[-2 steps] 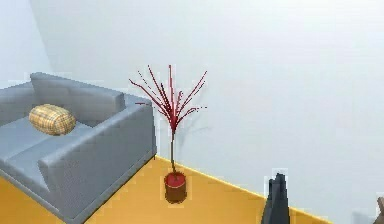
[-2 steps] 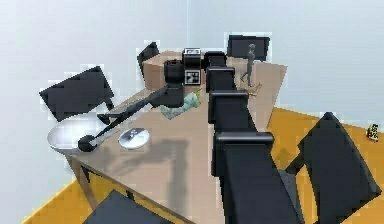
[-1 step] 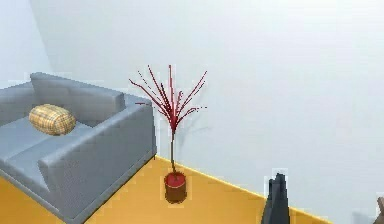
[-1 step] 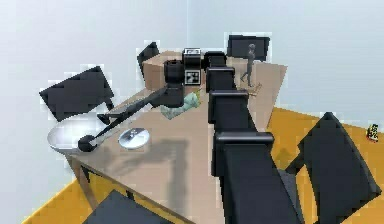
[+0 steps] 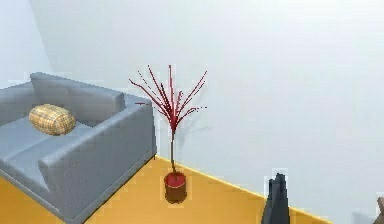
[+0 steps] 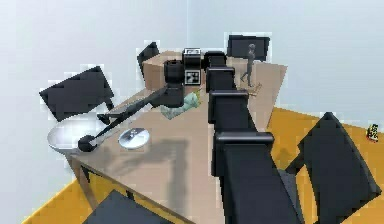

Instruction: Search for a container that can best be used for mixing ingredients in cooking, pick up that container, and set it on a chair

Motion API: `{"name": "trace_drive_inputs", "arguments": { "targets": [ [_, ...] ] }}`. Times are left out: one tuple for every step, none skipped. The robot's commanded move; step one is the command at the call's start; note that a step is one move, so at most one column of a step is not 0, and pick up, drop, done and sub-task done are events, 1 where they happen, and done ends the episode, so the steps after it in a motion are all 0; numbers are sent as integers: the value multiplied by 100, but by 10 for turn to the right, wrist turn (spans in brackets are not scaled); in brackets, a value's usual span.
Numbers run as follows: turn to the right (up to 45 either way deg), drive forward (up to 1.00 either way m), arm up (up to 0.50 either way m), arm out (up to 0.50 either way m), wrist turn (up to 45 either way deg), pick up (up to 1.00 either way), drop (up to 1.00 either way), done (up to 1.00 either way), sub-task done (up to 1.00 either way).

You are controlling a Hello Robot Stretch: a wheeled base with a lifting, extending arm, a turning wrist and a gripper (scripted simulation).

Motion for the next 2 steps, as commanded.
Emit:
{"name": "trace_drive_inputs", "arguments": {
  "targets": [
    [0, 0, 0, 0, 0, 0, 100, 0, 0],
    [0, 0, 0, -10, 0, 0, 0, 0, 0]
  ]
}}
